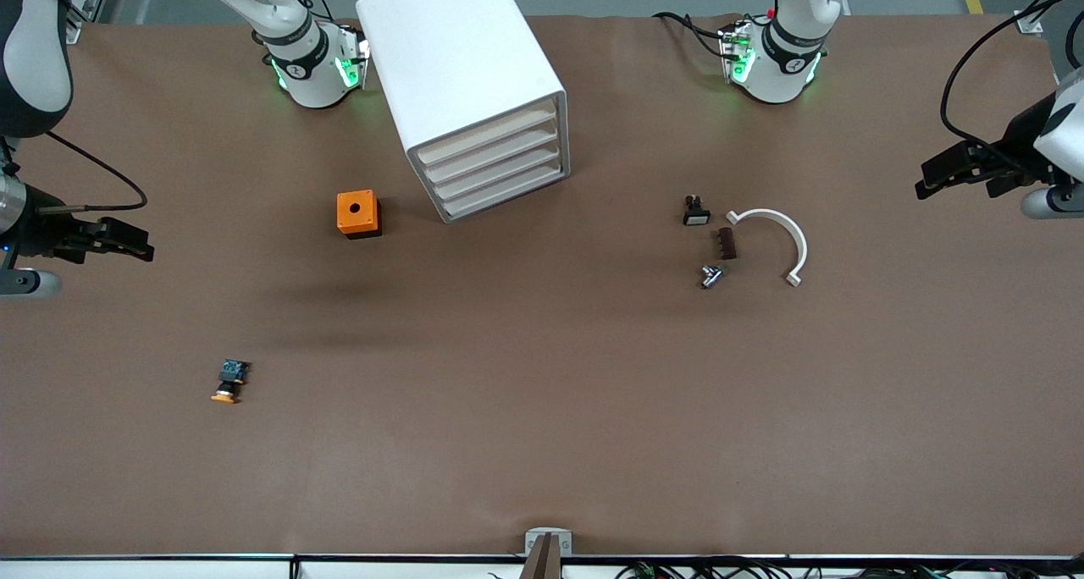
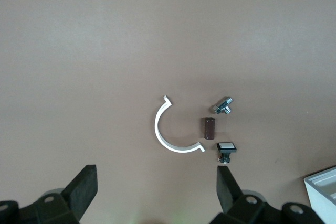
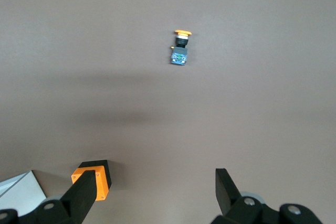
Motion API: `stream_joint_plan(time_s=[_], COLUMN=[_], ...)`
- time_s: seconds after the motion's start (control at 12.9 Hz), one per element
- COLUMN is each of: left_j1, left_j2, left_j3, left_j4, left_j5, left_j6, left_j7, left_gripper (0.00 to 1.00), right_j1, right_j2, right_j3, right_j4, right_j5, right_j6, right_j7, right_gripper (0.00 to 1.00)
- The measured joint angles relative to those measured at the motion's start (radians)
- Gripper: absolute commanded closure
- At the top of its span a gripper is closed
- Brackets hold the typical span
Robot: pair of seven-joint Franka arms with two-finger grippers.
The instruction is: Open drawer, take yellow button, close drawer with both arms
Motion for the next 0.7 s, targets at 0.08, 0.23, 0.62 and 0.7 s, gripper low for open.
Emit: stream_joint_plan(time_s=[0.08,0.23,0.62,0.7], left_j1=[0.000,-0.001,-0.002,-0.004], left_j2=[-0.005,-0.006,-0.006,-0.006], left_j3=[0.000,0.000,0.000,0.000], left_j4=[-0.003,-0.005,-0.004,-0.001], left_j5=[0.017,0.028,0.034,0.035], left_j6=[0.002,0.004,0.017,0.018], left_j7=[0.000,0.000,0.000,0.000], left_gripper=[0.00,0.00,0.00,0.00], right_j1=[0.009,0.010,-0.001,-0.001], right_j2=[0.000,-0.001,-0.003,-0.004], right_j3=[0.001,-0.001,-0.008,-0.007], right_j4=[0.013,0.055,0.155,0.156], right_j5=[-0.001,-0.002,0.000,0.000], right_j6=[-0.009,-0.053,-0.241,-0.257], right_j7=[0.003,0.009,0.051,0.060], right_gripper=[0.00,0.00,0.00,0.00])
